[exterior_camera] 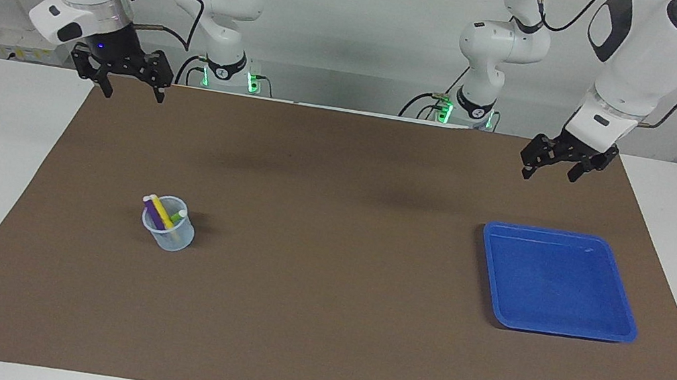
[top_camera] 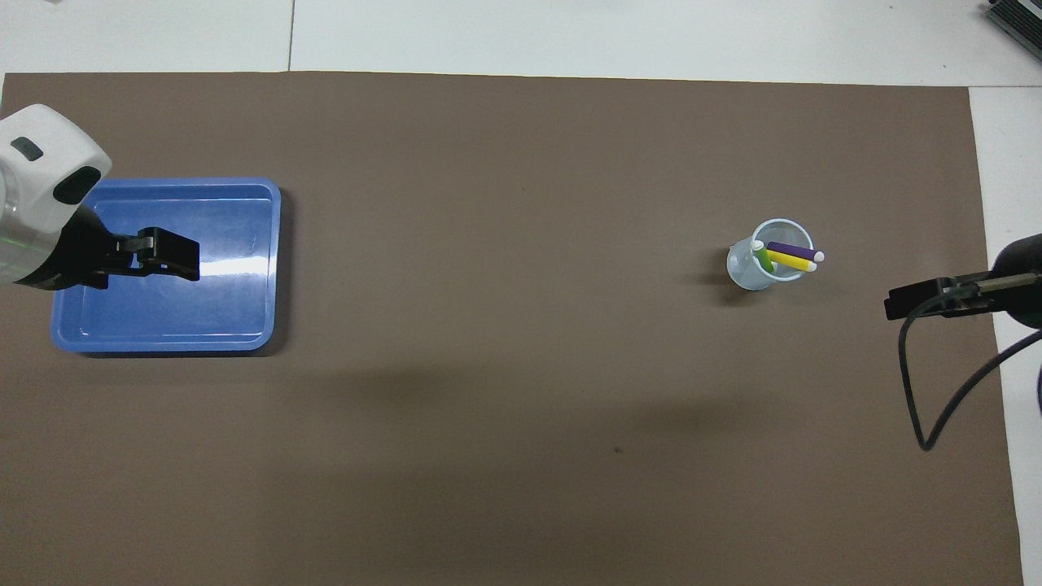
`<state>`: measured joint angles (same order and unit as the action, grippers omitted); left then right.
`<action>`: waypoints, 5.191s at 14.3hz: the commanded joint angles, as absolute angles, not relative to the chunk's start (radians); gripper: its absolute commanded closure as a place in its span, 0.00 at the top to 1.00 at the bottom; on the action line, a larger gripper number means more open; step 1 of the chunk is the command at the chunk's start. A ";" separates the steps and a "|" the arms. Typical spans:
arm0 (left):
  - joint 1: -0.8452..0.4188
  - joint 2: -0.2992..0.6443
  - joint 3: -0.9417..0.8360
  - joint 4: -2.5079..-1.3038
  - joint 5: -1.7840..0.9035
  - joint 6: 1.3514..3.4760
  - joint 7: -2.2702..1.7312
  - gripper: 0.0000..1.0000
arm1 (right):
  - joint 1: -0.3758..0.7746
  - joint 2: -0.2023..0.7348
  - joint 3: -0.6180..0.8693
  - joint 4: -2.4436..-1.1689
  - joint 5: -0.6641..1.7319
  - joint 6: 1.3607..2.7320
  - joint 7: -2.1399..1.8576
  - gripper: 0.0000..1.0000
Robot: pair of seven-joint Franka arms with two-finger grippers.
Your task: Right arm passes pens to left for tray arrangement
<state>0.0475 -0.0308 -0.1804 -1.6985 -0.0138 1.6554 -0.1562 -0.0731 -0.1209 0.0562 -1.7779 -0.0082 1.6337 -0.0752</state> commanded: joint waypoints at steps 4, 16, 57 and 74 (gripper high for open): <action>0.035 -0.049 -0.170 -1.713 -0.023 1.644 -0.155 1.00 | -0.084 -0.137 0.060 -1.789 0.003 1.631 -0.106 1.00; 0.028 -0.049 -0.173 -1.715 -0.023 1.677 -0.152 1.00 | -0.086 -0.137 0.060 -1.787 0.003 1.631 -0.107 1.00; -0.179 -0.206 -0.199 -2.017 -0.317 1.891 -1.274 1.00 | 0.095 0.311 0.072 -1.758 -0.235 2.034 -0.328 0.30; -0.232 -0.206 -0.204 -2.020 -0.321 1.927 -1.549 1.00 | 0.054 0.109 0.061 -1.666 -0.140 1.775 -0.351 0.00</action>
<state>-0.2158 -0.1741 -0.2147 -1.9822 -0.3005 1.8943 -1.5334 0.0723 0.1475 0.0633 -1.6686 -0.1814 1.8107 -0.3165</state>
